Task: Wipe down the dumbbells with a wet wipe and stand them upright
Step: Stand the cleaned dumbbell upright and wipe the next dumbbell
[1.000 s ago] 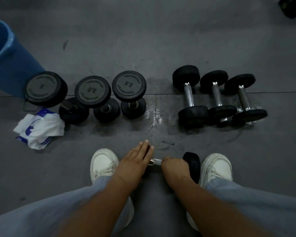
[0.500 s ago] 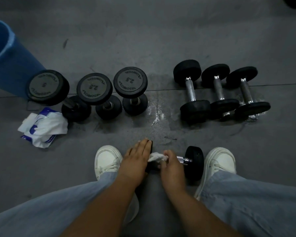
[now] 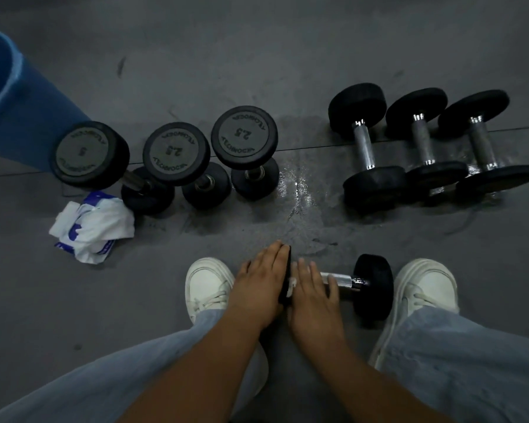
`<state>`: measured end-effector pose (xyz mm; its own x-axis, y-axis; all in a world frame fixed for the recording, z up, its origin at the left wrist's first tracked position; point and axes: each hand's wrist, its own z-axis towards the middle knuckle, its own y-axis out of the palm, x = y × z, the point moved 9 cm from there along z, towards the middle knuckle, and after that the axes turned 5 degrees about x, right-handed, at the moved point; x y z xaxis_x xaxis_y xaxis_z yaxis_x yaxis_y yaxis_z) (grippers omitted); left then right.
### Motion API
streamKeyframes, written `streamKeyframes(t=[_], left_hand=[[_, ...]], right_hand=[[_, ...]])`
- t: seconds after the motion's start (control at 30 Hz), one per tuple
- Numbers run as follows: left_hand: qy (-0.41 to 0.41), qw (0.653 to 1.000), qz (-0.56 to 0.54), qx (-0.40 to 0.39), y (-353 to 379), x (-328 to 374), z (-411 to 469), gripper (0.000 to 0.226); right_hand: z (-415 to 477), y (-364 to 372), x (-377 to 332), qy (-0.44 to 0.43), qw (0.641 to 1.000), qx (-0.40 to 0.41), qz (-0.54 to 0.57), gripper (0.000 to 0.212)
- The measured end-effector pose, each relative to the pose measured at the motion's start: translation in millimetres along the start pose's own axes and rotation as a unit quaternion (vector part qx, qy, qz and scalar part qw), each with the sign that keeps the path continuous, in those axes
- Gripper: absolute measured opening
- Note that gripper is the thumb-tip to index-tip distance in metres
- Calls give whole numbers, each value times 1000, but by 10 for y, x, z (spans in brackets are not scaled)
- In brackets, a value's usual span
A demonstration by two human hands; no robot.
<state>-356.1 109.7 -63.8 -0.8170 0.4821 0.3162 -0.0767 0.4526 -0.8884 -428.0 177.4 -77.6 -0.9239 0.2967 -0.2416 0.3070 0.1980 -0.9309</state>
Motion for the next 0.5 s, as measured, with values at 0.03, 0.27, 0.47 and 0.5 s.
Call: streamKeyframes(t=[0.03, 0.27, 0.47, 0.5], left_hand=[[0, 1000, -2, 0, -12, 1, 3, 88], [-7, 999, 9, -48, -11, -31, 172, 102], [-13, 999, -11, -39, -2, -27, 131, 96], [-14, 999, -12, -38, -2, -34, 140, 95]], right_hand=[[-85, -10, -29, -4, 1000, 6, 7, 68], [57, -19, 28, 35, 999, -14, -8, 72], [34, -13, -9, 18, 999, -51, -4, 67], [120, -10, 8, 24, 998, -61, -2, 63]])
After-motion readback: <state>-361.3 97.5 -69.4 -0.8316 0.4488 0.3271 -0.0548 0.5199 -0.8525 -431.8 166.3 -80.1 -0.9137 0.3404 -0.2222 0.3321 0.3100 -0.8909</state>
